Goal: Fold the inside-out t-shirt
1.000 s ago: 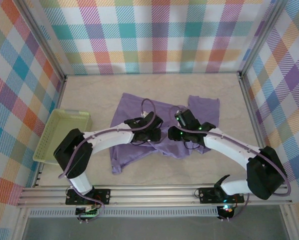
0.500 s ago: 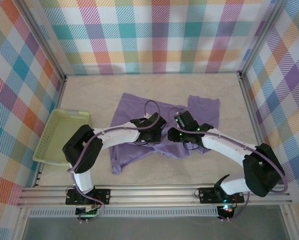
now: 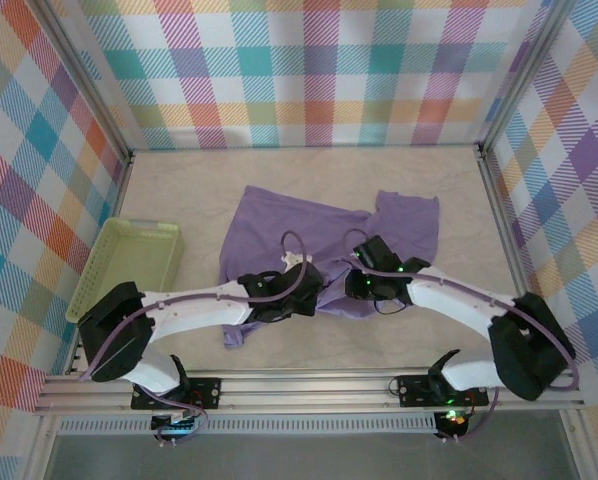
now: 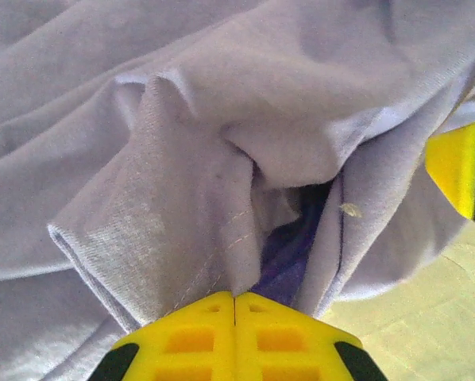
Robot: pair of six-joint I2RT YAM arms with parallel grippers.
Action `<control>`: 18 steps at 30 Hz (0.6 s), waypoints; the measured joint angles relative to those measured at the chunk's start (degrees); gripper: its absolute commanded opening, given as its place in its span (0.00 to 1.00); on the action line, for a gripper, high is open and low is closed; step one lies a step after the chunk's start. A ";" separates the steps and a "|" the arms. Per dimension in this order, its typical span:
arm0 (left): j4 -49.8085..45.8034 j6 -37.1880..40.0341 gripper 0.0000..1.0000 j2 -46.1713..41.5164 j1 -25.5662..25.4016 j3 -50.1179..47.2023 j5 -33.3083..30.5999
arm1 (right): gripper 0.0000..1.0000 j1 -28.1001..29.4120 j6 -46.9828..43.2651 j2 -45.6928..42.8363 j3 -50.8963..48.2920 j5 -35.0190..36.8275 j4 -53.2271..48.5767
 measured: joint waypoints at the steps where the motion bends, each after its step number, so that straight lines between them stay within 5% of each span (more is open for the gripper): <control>1: 0.96 -0.35 0.00 -0.52 -0.74 -0.94 -0.35 | 0.39 1.33 0.20 -2.43 0.00 0.37 -0.85; 7: 5.55 -1.40 0.00 -0.72 -4.83 -4.48 -2.10 | 0.37 10.99 1.33 -7.63 2.86 1.14 -1.99; 18: 9.42 -1.46 0.00 -0.72 -5.62 -5.57 -3.43 | 0.29 13.27 3.69 2.12 5.25 2.25 -1.57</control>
